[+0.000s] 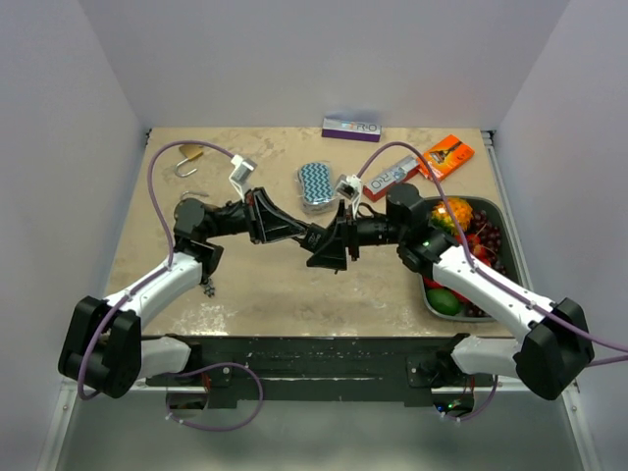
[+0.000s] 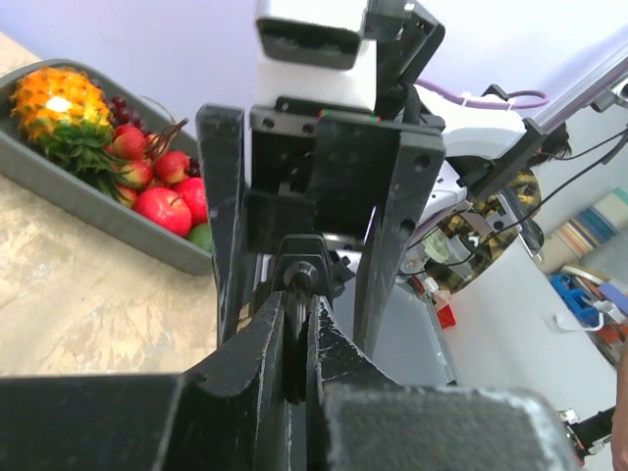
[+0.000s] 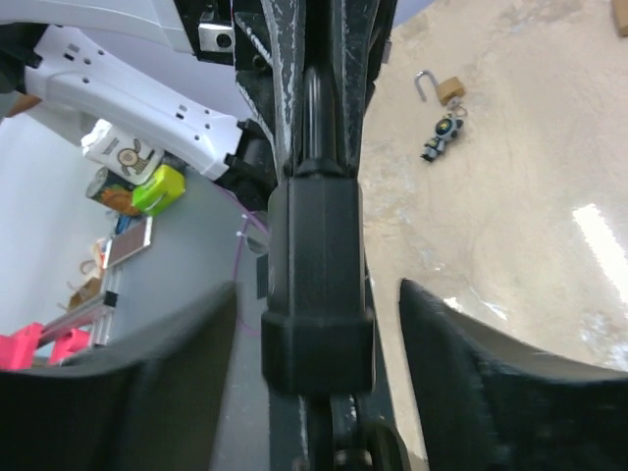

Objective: Lock with the key
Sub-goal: Lock the lock.

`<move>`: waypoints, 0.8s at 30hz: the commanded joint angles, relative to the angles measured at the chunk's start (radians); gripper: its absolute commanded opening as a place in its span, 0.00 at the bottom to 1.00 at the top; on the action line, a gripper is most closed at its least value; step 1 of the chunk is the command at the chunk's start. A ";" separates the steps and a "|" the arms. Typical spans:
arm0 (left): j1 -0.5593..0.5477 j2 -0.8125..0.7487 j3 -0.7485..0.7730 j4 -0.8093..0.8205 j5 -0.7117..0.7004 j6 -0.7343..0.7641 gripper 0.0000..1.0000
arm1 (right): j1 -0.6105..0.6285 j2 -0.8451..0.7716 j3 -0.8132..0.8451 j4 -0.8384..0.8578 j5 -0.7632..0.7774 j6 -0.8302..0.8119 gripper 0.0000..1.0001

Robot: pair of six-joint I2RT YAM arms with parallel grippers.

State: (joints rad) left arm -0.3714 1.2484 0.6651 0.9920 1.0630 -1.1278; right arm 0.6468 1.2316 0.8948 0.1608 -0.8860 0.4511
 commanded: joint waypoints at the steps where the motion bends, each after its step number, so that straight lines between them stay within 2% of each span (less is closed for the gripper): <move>1: 0.070 -0.009 0.031 0.054 0.038 -0.032 0.00 | -0.059 -0.040 0.070 -0.088 -0.045 -0.092 0.73; 4: 0.103 -0.015 0.037 0.053 0.067 -0.040 0.00 | -0.099 -0.058 0.093 -0.208 -0.056 -0.175 0.73; 7: 0.106 -0.026 0.037 0.040 0.084 -0.033 0.00 | -0.118 -0.070 0.102 -0.308 -0.054 -0.252 0.65; 8: 0.106 -0.030 0.036 0.031 0.084 -0.029 0.00 | -0.118 -0.073 0.104 -0.325 -0.054 -0.264 0.60; 16: 0.094 -0.044 0.010 0.011 0.069 -0.018 0.00 | -0.118 -0.037 0.131 -0.244 -0.080 -0.238 0.58; 24: 0.078 -0.046 0.005 0.007 0.054 -0.017 0.00 | -0.092 -0.024 0.112 -0.193 -0.096 -0.218 0.44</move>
State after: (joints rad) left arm -0.2836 1.2411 0.6579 0.9459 1.1557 -1.1408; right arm 0.5365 1.2072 0.9833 -0.0853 -0.9459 0.2276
